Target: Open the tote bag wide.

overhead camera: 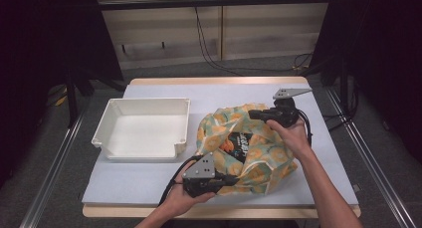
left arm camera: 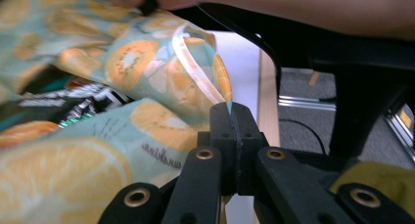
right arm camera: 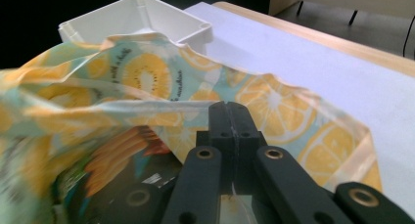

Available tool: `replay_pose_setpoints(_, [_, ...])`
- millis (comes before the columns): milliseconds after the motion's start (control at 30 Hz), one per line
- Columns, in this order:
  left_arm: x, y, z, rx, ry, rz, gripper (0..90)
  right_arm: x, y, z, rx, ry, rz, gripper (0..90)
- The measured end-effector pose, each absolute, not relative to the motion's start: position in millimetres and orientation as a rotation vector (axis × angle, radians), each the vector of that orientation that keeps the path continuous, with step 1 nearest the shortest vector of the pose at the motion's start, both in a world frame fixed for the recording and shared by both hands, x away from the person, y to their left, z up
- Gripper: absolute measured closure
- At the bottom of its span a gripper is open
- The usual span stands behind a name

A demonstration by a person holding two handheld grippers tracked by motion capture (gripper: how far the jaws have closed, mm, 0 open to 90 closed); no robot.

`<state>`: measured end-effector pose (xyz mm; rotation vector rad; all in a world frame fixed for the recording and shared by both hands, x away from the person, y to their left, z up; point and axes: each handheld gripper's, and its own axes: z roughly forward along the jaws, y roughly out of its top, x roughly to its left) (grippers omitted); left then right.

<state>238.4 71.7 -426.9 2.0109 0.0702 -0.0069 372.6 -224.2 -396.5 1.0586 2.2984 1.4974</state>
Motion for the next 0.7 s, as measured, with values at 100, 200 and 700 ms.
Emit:
replay_pose_setpoints(100, [232.0, 72.3, -432.7, 2.028, 0.05, -0.034, 90.0, 383.8, -223.4, -399.4, 1.08, 2.297, 1.498, 90.0])
replay_pose_setpoints(200, [224.7, 71.4, -439.0, 2.045, 0.03, -0.087, 90.0, 394.3, -222.1, -403.6, 1.1, 2.283, 1.502, 90.0])
replay_pose_setpoints(700, [220.2, 67.0, -452.2, 2.068, 0.027, -0.122, 84.8, 419.3, -221.1, -427.7, 1.184, 2.259, 1.433, 87.6])
